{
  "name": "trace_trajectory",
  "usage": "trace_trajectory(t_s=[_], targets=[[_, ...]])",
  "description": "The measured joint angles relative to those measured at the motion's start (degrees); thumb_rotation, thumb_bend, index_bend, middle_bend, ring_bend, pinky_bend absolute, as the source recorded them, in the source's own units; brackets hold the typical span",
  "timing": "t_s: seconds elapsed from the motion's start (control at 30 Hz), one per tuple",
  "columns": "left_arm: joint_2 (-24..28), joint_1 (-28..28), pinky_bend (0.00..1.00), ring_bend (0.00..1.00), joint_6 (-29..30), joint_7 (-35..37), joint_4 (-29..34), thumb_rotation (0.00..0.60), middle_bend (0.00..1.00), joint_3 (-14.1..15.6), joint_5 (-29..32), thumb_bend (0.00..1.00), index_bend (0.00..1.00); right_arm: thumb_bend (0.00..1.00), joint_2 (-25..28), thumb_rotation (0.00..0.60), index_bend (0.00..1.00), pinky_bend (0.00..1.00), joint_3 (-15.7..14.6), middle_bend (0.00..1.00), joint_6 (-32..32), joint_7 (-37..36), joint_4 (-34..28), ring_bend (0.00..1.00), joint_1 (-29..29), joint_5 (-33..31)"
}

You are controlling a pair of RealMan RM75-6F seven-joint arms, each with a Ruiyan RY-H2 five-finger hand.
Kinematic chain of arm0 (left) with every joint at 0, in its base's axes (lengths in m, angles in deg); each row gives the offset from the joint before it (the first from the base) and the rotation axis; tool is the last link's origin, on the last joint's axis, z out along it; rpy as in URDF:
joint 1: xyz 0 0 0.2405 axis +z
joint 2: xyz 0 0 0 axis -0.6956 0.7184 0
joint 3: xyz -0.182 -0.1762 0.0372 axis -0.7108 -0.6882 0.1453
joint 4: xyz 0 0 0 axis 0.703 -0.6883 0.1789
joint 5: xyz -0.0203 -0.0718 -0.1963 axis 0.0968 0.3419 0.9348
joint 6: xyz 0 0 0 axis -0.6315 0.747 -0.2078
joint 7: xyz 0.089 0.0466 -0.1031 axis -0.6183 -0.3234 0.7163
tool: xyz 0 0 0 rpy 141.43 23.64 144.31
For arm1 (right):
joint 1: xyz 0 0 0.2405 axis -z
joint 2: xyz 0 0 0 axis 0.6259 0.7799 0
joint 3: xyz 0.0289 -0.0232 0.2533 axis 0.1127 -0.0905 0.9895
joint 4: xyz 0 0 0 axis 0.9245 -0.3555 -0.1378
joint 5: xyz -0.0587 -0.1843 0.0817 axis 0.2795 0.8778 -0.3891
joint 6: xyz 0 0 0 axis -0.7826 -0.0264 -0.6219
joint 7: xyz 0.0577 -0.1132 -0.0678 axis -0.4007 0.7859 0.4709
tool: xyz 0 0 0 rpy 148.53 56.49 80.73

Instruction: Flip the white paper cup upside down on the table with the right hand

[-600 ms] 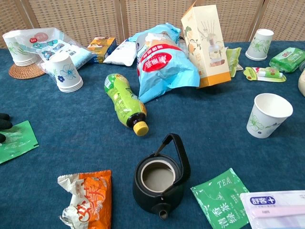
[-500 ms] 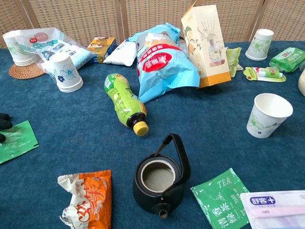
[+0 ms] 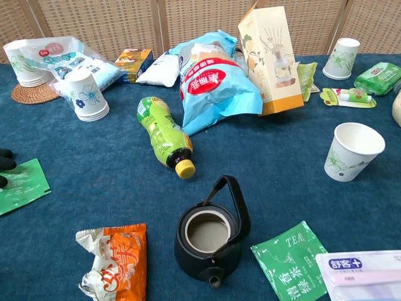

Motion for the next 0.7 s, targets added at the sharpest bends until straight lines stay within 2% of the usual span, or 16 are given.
trace_trajectory(t_s=[0.13, 0.3, 0.7], targets=[[0.01, 0.01, 0.00, 0.00, -0.14, -0.16, -0.02, 0.600, 0.00, 0.02, -0.03, 0.27, 0.00, 0.00, -0.15, 0.543, 0.00, 0.00, 0.17, 0.00, 5.64, -0.98, 0.77, 0.00, -3.12, -1.49], [0.03, -0.11, 0.00, 0.00, -0.51, -0.33, 0.06, 0.600, 0.00, 0.04, -0.04, 0.27, 0.00, 0.00, -1.65, 0.543, 0.00, 0.00, 1.46, 0.00, 10.63, 1.45, 1.16, 0.00, -6.77, -4.78], [0.51, -0.22, 0.00, 0.00, -0.23, 1.10, 0.04, 0.600, 0.00, -0.13, 0.65, 0.27, 0.00, 0.00, -7.22, 0.543, 0.00, 0.00, 3.98, 0.00, 16.45, 11.55, 4.36, 0.00, -12.26, -12.97]])
